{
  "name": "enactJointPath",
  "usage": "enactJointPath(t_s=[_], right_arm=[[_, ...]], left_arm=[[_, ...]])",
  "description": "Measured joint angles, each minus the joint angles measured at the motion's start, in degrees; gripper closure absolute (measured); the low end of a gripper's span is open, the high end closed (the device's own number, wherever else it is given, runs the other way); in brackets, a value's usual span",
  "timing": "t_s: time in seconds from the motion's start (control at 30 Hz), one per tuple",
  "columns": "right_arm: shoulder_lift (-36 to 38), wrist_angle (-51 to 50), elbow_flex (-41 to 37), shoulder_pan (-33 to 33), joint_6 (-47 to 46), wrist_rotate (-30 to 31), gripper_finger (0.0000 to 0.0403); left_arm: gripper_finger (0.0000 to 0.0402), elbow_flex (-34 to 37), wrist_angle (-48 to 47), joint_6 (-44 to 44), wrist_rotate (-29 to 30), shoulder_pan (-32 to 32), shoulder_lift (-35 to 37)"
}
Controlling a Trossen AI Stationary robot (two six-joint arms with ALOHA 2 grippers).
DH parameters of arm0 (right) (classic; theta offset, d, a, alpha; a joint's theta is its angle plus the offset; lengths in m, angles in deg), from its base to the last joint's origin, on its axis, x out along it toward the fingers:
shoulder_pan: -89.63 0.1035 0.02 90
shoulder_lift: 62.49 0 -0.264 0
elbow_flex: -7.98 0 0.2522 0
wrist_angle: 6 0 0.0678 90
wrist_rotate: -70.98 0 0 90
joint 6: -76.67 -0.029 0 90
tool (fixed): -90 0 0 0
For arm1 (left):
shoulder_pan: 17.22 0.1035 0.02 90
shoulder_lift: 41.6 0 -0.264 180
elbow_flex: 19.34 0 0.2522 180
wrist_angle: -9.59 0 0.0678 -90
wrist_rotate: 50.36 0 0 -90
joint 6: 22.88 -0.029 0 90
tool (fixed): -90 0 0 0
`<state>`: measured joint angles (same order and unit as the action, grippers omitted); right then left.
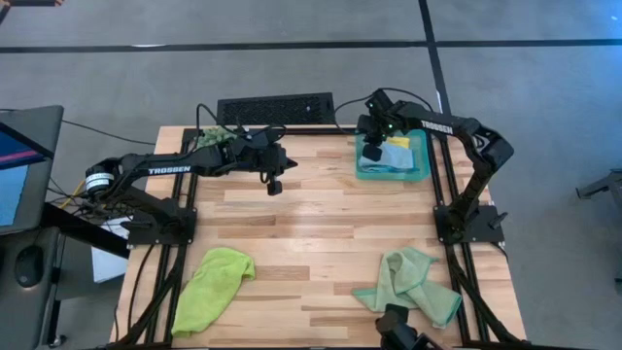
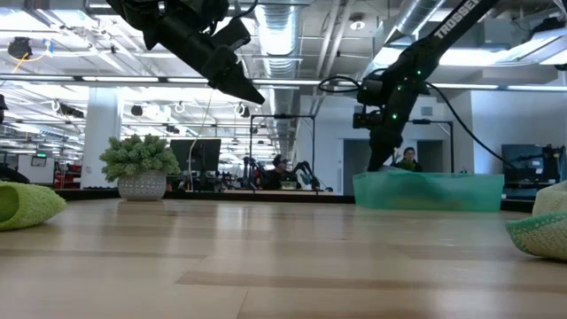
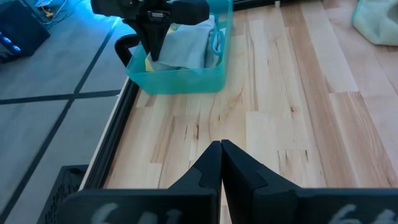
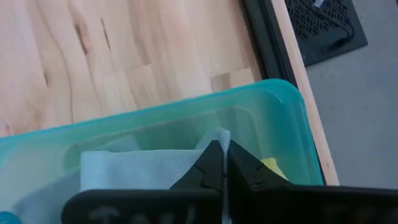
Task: Fold microfiber towels
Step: Put the blue microfiber cloth on top of the yellow microfiber cloth in the blue bin and align with other
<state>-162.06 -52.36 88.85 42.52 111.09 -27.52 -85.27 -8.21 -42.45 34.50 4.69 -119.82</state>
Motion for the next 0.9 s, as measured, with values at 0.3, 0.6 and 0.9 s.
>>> enactJointPath(t_s=[0.3,0.6,0.9], right_arm=[[-1.0,2.4,0.0,1.3,-4.3,9.9,0.0393],[-1.0,2.6,0.0,2.1,-7.5,8.6,0.0359],[-0.9,1.2,0.0,4.8,-7.4,8.4,0.0282]], left_arm=[[0.0401,0.0,-0.9,0.8,0.0,0.0,0.0],[0.0401,0.0,-1.1,1.5,-0.4,0.0,0.0],[0.0401,0.0,-2.4,1.9,-0.5,0.0,0.0]])
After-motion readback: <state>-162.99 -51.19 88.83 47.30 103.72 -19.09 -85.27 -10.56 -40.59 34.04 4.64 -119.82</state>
